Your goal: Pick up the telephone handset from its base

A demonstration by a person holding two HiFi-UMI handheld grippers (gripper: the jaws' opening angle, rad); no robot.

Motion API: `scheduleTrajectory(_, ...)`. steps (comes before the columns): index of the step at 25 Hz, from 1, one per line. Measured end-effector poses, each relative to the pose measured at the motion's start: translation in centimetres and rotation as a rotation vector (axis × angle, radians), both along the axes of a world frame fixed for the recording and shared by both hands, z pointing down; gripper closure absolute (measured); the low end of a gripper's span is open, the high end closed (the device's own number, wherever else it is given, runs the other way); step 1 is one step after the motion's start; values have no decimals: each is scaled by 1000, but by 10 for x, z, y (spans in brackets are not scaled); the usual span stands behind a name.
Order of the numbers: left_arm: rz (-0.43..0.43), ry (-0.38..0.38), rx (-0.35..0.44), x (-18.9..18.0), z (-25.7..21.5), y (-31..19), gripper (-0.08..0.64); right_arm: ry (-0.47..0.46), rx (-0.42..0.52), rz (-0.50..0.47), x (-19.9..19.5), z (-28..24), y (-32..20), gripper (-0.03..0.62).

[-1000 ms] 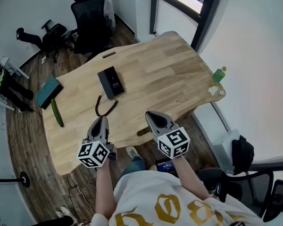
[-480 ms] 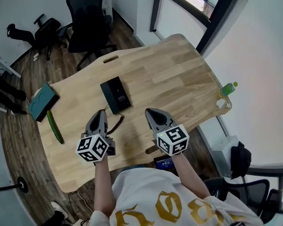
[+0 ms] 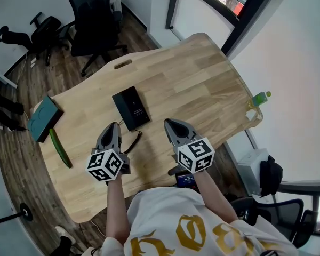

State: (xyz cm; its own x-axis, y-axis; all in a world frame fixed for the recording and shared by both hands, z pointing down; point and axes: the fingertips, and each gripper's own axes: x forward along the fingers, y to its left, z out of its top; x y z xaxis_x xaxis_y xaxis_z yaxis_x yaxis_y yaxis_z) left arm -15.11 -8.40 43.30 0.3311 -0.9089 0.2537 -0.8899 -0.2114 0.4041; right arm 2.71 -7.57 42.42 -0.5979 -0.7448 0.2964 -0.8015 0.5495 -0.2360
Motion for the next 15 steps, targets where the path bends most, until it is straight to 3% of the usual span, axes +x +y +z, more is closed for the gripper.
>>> scheduleTrajectory(15, -20, -40, -41, -11, 24, -15, 557, -5, -35, -45, -18, 20, -28, 588)
